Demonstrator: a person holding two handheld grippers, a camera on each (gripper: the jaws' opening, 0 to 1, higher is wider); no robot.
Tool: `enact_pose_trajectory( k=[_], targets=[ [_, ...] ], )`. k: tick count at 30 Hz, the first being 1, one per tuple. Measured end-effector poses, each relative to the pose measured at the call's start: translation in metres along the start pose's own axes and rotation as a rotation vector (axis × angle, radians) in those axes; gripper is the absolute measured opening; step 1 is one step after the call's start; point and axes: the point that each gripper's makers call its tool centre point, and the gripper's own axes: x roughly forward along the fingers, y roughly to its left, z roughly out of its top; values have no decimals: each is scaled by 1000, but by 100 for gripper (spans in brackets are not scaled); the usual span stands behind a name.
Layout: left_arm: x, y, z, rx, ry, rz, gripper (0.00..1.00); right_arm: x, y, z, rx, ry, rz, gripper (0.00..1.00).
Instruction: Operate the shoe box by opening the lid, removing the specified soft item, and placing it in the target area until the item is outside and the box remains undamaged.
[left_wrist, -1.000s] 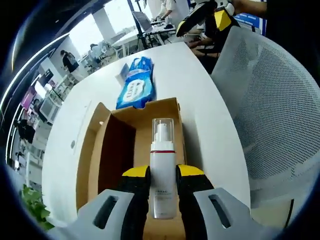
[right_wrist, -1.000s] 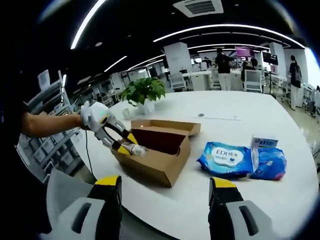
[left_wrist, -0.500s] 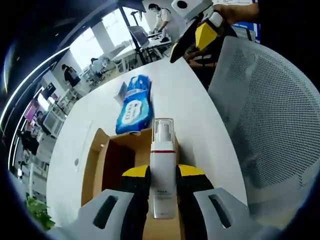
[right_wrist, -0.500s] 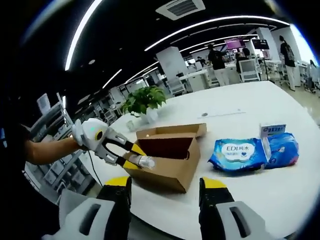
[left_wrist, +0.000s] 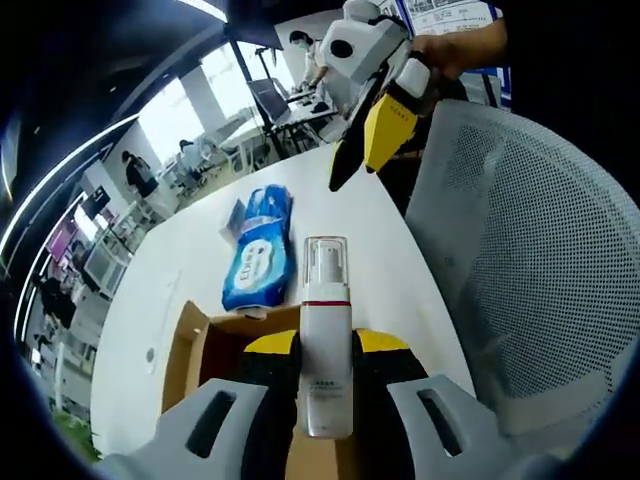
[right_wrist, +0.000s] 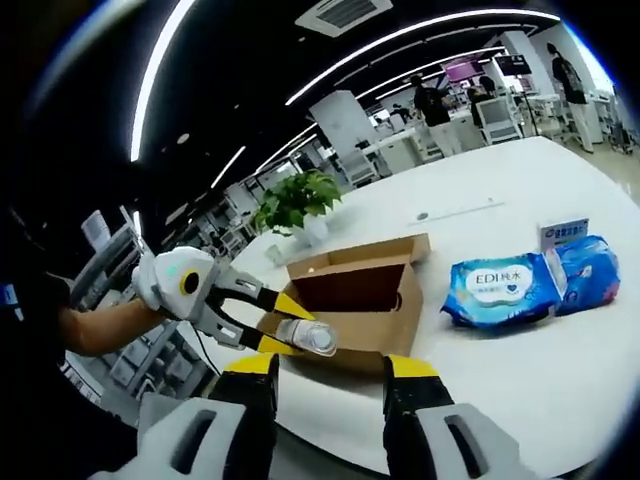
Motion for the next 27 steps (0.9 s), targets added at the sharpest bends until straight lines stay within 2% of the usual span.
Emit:
enact_pose_trajectory(
  k=[21, 27],
  targets=[
    [9, -20, 42, 61, -124, -25, 20, 13, 9, -4, 156, -9, 84, 30],
    [12, -20, 45, 85, -133, -11, 20, 13, 11, -5, 190, -16, 102, 17]
  ],
)
